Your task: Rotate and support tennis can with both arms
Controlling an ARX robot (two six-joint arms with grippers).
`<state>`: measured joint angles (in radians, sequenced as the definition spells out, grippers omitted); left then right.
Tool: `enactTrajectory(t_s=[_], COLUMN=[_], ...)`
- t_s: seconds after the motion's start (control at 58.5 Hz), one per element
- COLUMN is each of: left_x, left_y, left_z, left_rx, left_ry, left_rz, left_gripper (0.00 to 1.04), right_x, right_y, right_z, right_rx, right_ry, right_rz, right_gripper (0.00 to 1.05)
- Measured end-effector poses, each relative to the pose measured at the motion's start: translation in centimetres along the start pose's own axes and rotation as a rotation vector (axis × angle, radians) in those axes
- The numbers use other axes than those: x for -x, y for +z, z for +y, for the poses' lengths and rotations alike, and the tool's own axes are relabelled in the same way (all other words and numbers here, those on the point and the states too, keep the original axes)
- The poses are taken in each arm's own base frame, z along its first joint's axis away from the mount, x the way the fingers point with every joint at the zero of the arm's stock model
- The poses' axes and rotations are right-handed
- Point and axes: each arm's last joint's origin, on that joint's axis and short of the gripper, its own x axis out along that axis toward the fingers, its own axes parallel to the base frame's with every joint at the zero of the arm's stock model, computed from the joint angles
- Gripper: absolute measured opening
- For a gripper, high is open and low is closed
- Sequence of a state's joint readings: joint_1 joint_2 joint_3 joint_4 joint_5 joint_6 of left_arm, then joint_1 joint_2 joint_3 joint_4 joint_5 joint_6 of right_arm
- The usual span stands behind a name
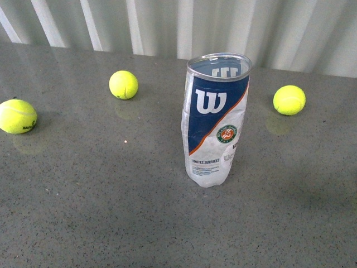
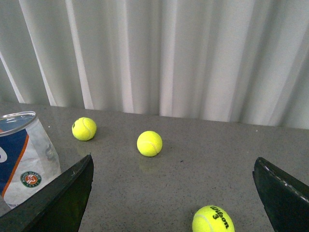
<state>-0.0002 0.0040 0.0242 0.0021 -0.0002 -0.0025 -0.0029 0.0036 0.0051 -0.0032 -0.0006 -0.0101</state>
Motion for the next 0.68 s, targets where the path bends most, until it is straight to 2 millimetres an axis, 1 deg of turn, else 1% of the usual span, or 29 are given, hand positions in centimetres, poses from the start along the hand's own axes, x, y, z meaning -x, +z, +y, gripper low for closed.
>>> enactTrajectory(t_s=[0.068, 0.12, 0.154, 0.171, 0.205, 0.222, 0.239, 0.308, 0.683], left_x=[0.0, 0.0, 0.0, 0.0, 0.0, 0.0, 0.0, 0.0, 0.0], left_y=[0.0, 0.0, 0.0, 0.0, 0.0, 0.0, 0.0, 0.0, 0.0], left_z=[0.0, 0.0, 0.0, 0.0, 0.0, 0.0, 0.0, 0.0, 0.0], left_rx=[0.0, 0.0, 0.0, 0.0, 0.0, 0.0, -0.001, 0.0, 0.0], left_ry=[0.0, 0.0, 0.0, 0.0, 0.0, 0.0, 0.0, 0.0, 0.0], left_rz=[0.0, 0.0, 0.0, 0.0, 0.0, 0.0, 0.0, 0.0, 0.0], left_gripper=[0.75, 0.82, 0.89, 0.91, 0.98, 0.99, 1.0, 0.97, 0.98], right_x=[0.0, 0.0, 0.0, 0.0, 0.0, 0.0, 0.0, 0.0, 0.0], right_y=[0.0, 0.0, 0.0, 0.0, 0.0, 0.0, 0.0, 0.0, 0.0], right_z=[0.0, 0.0, 0.0, 0.0, 0.0, 0.0, 0.0, 0.0, 0.0], right_rx=[0.0, 0.0, 0.0, 0.0, 0.0, 0.0, 0.0, 0.0, 0.0], right_ry=[0.0, 0.0, 0.0, 0.0, 0.0, 0.0, 0.0, 0.0, 0.0], right_rz=[0.0, 0.0, 0.0, 0.0, 0.0, 0.0, 0.0, 0.0, 0.0], right_gripper=[0.98, 0.98, 0.98, 0.98, 0.98, 0.98, 0.98, 0.98, 0.98])
